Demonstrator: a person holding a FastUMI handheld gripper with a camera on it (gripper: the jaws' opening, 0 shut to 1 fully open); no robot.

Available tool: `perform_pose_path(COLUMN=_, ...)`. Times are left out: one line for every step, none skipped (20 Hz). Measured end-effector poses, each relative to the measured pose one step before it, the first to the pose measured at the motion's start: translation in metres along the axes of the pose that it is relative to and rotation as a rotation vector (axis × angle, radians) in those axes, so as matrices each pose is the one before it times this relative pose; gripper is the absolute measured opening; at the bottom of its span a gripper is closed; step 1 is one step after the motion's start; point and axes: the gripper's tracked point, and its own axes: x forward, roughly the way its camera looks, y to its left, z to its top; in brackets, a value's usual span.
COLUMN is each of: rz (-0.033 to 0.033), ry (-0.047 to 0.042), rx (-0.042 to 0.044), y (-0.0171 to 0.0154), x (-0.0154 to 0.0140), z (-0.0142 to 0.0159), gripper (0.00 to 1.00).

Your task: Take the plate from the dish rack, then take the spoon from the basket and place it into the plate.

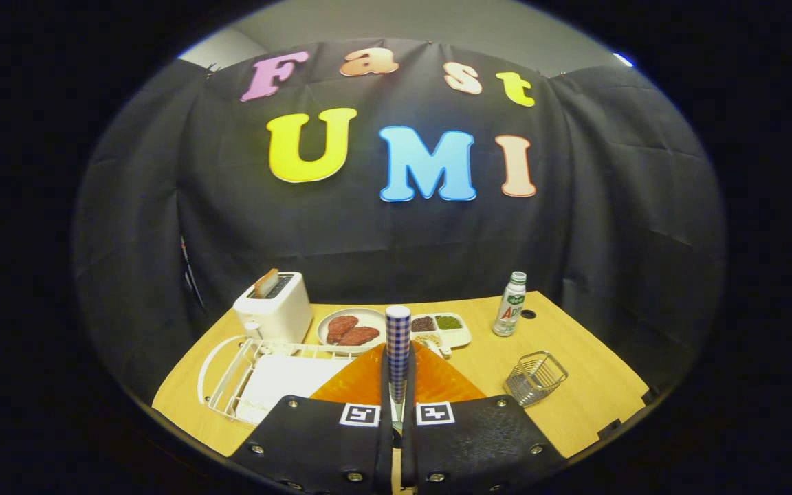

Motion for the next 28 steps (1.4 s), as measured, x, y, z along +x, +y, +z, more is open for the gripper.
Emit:
perform_pose_path(rz=0.02212, ry=0.00335, rx=-0.01266, y=0.01437, x=-0.00476, z=-0.00662, gripper=0.05)
perform_pose_path(rz=0.02069, ry=0.0035, rx=-0.00918, y=0.01392, x=-0.00427, z=-0.0061, gripper=0.05)
perform_pose_path(rz=0.02138, ry=0.00503, rx=-0.00607, y=0.01381, x=-0.00386, z=-0.00781, gripper=0.05)
perform_pose_path(rz=0.01933, ry=0.00566, rx=-0.00647, y=0.01319, x=-0.00225, z=-0.00823, gripper=0.05)
perform_pose_path(rz=0.01805, ry=0.0057, rx=-0.00649, y=0.01193, x=-0.00264, z=-0.00785, gripper=0.05)
perform_pose_path(rz=0.0198, ry=0.00447, rx=-0.00834, y=0.01148, x=-0.00069, z=-0.0067, gripper=0.05)
perform_pose_path(rz=0.01958, ry=0.00153, rx=-0.00724, y=0.01011, x=-0.00044, z=-0.00667, gripper=0.05)
perform_pose_path(rz=0.01688, ry=0.00229, rx=-0.00646, y=0.00907, x=0.00003, z=-0.00764, gripper=0.05)
perform_pose_path(rz=0.0147, ry=0.00114, rx=-0.00583, y=0.00852, x=-0.00097, z=-0.00815, gripper=0.05)
perform_pose_path(rz=0.00584, ry=-0.0007, rx=-0.00782, y=0.00573, x=-0.00012, z=-0.00753, gripper=0.05)
perform_pose_path(rz=-0.00458, ry=-0.00106, rx=-0.01203, y=0.00202, x=-0.00054, z=-0.00653, gripper=0.05)
perform_pose_path(rz=0.00116, ry=-0.00089, rx=-0.01317, y=0.00278, x=0.00119, z=-0.00658, gripper=0.05)
perform_pose_path(rz=0.00568, ry=0.00067, rx=-0.01089, y=0.00459, x=0.00173, z=-0.00751, gripper=0.05)
perform_pose_path(rz=0.01233, ry=-0.00041, rx=-0.0071, y=0.00425, x=0.00155, z=-0.0056, gripper=0.05)
perform_pose_path(rz=0.01106, ry=0.00393, rx=-0.00776, y=0.00322, x=0.00065, z=-0.0054, gripper=0.05)
perform_pose_path(rz=0.00597, ry=-0.00062, rx=-0.00864, y=0.00273, x=0.0, z=-0.00341, gripper=0.05)
perform_pose_path(rz=0.00108, ry=-0.00069, rx=-0.00746, y=0.0004, x=0.00031, z=-0.00333, gripper=0.06)
perform_pose_path(rz=0.00017, ry=0.00289, rx=-0.00323, y=0.0011, x=0.00117, z=-0.0028, gripper=0.08)
perform_pose_path(rz=-0.00343, ry=0.0041, rx=0.00268, y=-0.00033, x=-0.00029, z=-0.00347, gripper=0.1)
perform_pose_path(rz=-0.00454, ry=-0.00787, rx=0.00587, y=-0.00031, x=-0.00055, z=0.00119, gripper=0.1)
perform_pose_path(rz=0.00142, ry=0.00022, rx=0.00808, y=0.00045, x=-0.00048, z=-0.00095, gripper=0.12)
perform_pose_path(rz=-0.00387, ry=-0.00885, rx=0.00506, y=-0.00135, x=-0.00085, z=0.00081, gripper=0.12)
perform_pose_path(rz=-0.00807, ry=-0.01119, rx=0.00326, y=-0.00204, x=-0.00027, z=0.00223, gripper=0.16)
perform_pose_path(rz=-0.00518, ry=-0.00655, rx=0.00463, y=-0.00174, x=-0.00101, z=0.00195, gripper=0.21)
perform_pose_path(rz=-0.00315, ry=-0.0057, rx=0.00384, y=-0.00041, x=-0.00045, z=0.00073, gripper=0.24)
perform_pose_path(rz=-0.00781, ry=0.00529, rx=0.00095, y=-0.00132, x=0.00145, z=-0.00127, gripper=0.28)
perform_pose_path(rz=-0.00852, ry=0.00854, rx=-0.0019, y=-0.00289, x=-0.00188, z=-0.00147, gripper=0.34)
perform_pose_path(rz=0.00483, ry=0.00521, rx=0.00277, y=0.00071, x=0.00111, z=-0.00159, gripper=0.34)
